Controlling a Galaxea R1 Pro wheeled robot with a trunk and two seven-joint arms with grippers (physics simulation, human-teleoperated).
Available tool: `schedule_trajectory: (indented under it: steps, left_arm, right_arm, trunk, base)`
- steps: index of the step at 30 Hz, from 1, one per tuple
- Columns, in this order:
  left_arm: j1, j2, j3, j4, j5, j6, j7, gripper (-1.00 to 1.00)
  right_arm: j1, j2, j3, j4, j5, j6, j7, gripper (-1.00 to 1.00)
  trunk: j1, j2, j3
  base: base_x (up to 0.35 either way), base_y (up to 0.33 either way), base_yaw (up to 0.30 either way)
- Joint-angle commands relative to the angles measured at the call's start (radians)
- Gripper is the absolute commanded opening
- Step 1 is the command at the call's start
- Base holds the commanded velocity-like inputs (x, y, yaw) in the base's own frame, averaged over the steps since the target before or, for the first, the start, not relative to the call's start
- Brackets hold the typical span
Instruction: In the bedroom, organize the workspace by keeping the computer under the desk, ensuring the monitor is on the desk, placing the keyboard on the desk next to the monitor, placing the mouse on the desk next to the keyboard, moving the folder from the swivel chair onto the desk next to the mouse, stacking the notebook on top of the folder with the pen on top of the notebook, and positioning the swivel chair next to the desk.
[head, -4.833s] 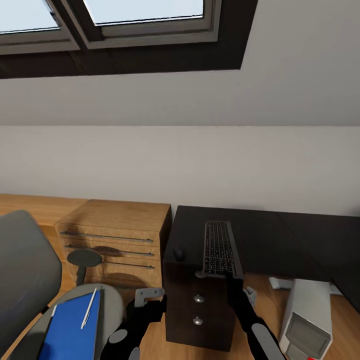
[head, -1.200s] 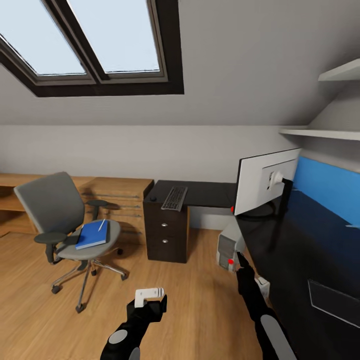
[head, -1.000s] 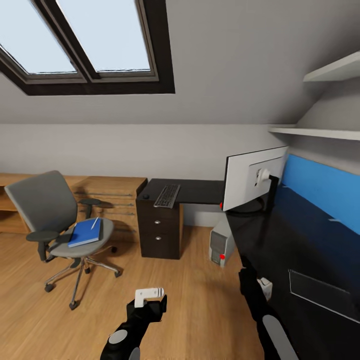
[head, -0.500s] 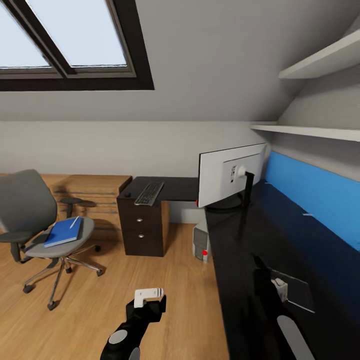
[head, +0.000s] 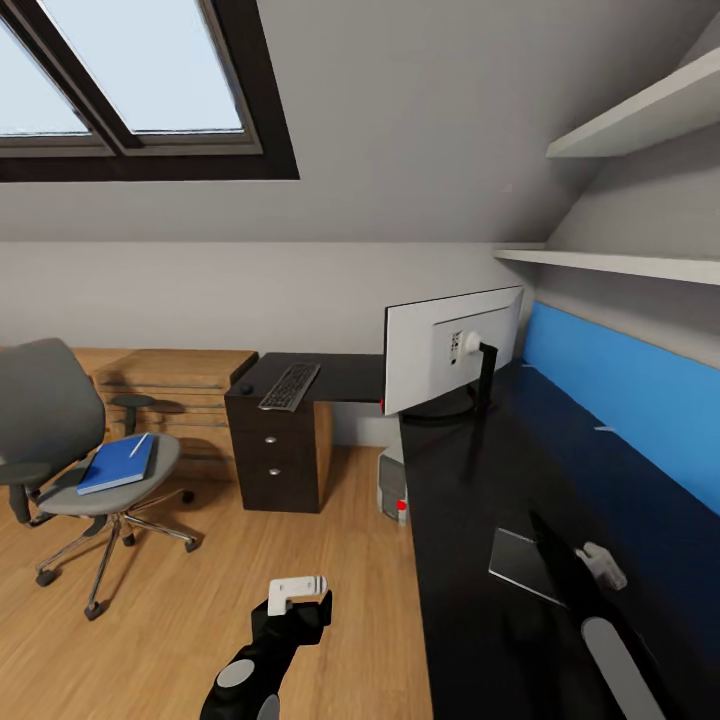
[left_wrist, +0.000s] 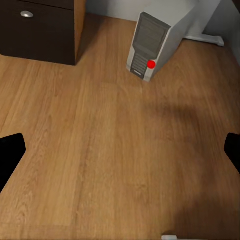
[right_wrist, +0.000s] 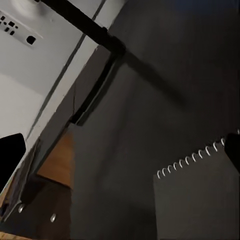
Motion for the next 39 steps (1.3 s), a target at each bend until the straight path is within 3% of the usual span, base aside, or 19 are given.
schedule_trajectory:
  steps: [1, 4, 7, 9, 10, 12, 13, 19, 27, 39]
  left_arm:
    - [-0.001, 0.0, -0.002, -0.001, 0.011, 0.003, 0.009, 1.0]
    - [-0.001, 0.0, -0.001, -0.001, 0.011, 0.003, 0.009, 1.0]
    - [-0.001, 0.0, -0.001, -0.001, 0.011, 0.002, 0.009, 1.0]
    - [-0.001, 0.0, -0.001, -0.001, 0.011, 0.002, 0.009, 1.0]
    - [-0.001, 0.0, -0.001, -0.001, 0.011, 0.002, 0.009, 1.0]
    - [-0.001, 0.0, -0.001, -0.001, 0.011, 0.002, 0.009, 1.0]
    - [-0.001, 0.0, -0.001, -0.001, 0.011, 0.002, 0.009, 1.0]
    - [-0.001, 0.0, 0.0, -0.001, 0.01, 0.002, 0.009, 1.0]
    - [-0.001, 0.0, 0.0, -0.004, 0.011, 0.002, 0.009, 1.0]
    - [-0.001, 0.0, 0.0, -0.006, 0.011, 0.002, 0.009, 1.0]
  right_arm:
    - [-0.015, -0.002, 0.001, 0.005, 0.017, -0.002, -0.012, 1.0]
    - [-0.092, -0.006, 0.002, 0.044, 0.105, -0.001, -0.073, 1.0]
    - [-0.158, -0.01, 0.003, 0.094, 0.168, -0.001, -0.119, 1.0]
    - [-0.227, -0.017, 0.004, 0.165, 0.241, -0.002, -0.152, 1.0]
    - [-0.276, -0.022, 0.004, 0.226, 0.297, -0.002, -0.164, 1.0]
    - [-0.325, -0.027, 0.004, 0.292, 0.357, -0.002, -0.173, 1.0]
    - [-0.373, -0.031, 0.004, 0.362, 0.415, -0.002, -0.178, 1.0]
    - [-0.528, -0.039, 0.004, 0.624, 0.575, -0.002, -0.189, 1.0]
    - [-0.64, -0.046, 0.006, 0.862, 0.656, -0.002, -0.193, 1.0]
    - [-0.66, -0.045, 0.01, 0.911, 0.669, 0.088, -0.205, 1.0]
  trunk:
    - [0.0, -0.001, -0.001]
    - [0.0, -0.001, -0.001]
    - [0.0, -0.001, -0.001]
    - [0.0, -0.001, -0.001]
    - [0.0, -0.001, -0.001]
    - [0.0, -0.001, -0.001]
    - [0.0, -0.001, -0.001]
    - [0.0, -0.001, -0.001]
    - [0.0, -0.001, -0.001]
    - [0.0, -0.001, -0.001]
  base:
    - [0.0, -0.003, 0.0]
    - [0.0, -0.002, 0.0]
    - [0.0, 0.0, 0.0]
    - [0.0, 0.0, 0.0]
    - [0.0, 0.0, 0.0]
    - [0.0, 0.0, 0.0]
    - [0.0, 0.0, 0.0]
    - [0.0, 0.0, 0.0]
    - [0.0, 0.0, 0.0]
    - [0.0, 0.0, 0.0]
